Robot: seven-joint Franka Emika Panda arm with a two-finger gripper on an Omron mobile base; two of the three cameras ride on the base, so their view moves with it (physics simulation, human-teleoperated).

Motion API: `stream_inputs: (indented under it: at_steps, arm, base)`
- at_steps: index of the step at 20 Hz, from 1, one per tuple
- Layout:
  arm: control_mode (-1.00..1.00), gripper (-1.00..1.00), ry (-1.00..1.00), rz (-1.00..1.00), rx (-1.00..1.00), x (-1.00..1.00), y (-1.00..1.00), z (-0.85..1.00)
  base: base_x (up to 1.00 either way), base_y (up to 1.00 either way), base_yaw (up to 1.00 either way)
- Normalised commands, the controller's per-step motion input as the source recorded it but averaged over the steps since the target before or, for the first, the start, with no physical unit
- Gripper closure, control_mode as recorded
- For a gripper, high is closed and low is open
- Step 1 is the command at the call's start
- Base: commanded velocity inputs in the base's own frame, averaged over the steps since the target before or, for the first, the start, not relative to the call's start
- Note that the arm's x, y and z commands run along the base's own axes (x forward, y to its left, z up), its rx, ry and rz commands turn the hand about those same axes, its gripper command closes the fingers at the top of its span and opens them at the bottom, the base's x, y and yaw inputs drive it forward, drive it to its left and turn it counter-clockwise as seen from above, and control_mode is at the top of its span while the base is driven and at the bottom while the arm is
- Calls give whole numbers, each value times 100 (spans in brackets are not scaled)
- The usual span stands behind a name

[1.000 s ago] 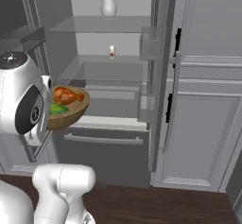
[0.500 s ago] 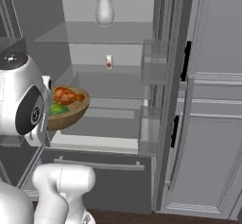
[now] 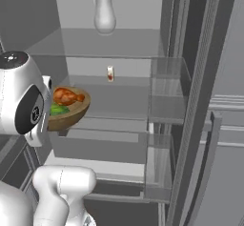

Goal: Pick the chicken drumstick and broccoli from their plates and place them in the bowl. Then put the bowl in the fridge.

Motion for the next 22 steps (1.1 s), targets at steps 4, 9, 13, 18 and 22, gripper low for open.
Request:
stream_inputs:
  at_steps: [4,9,13,18,22]
  arm:
    - [100,100,0,0,0,0,0,0]
    - [100,100,0,0,0,0,0,0]
    - [100,100,0,0,0,0,0,0]
    - [100,100,0,0,0,0,0,0]
    - [-100,100,-1,3,0,16,0,-12]
  base:
    - [46,-10,6]
    - [57,-7,8]
    - [38,-25,3]
    - [36,-3,2]
    - [14,0,3]
